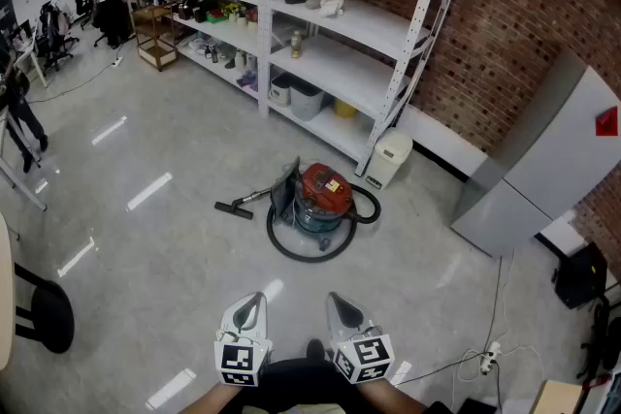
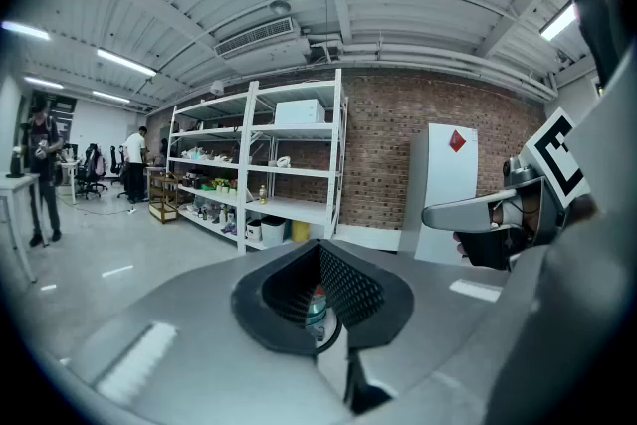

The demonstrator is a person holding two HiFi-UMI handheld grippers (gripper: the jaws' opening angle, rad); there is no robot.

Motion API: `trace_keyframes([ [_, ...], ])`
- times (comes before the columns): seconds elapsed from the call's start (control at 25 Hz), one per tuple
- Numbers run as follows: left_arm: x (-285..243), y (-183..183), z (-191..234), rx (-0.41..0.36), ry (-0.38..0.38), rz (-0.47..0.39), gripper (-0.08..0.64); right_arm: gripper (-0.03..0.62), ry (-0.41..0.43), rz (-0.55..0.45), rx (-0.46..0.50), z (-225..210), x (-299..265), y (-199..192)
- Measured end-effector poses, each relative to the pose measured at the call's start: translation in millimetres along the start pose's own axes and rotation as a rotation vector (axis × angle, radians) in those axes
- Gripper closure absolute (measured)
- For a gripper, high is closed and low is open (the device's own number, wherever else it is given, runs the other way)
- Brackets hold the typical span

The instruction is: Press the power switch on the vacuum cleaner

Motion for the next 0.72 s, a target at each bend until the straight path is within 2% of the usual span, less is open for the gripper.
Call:
trace_keyframes([
  [0.72,-25,4,-20,0.007,0.015,0.014,0.545,0.601,0.025,0.022,-0.027,-37,-7,1],
])
Point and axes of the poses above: the fingertips, and each gripper's own axes: x backward along the fingers, z to its left, y out of its top, the point moved 7 cm from there along x, backward along the fingers, and after that the axes turned 1 degree about -x, right-handed, at the moved point
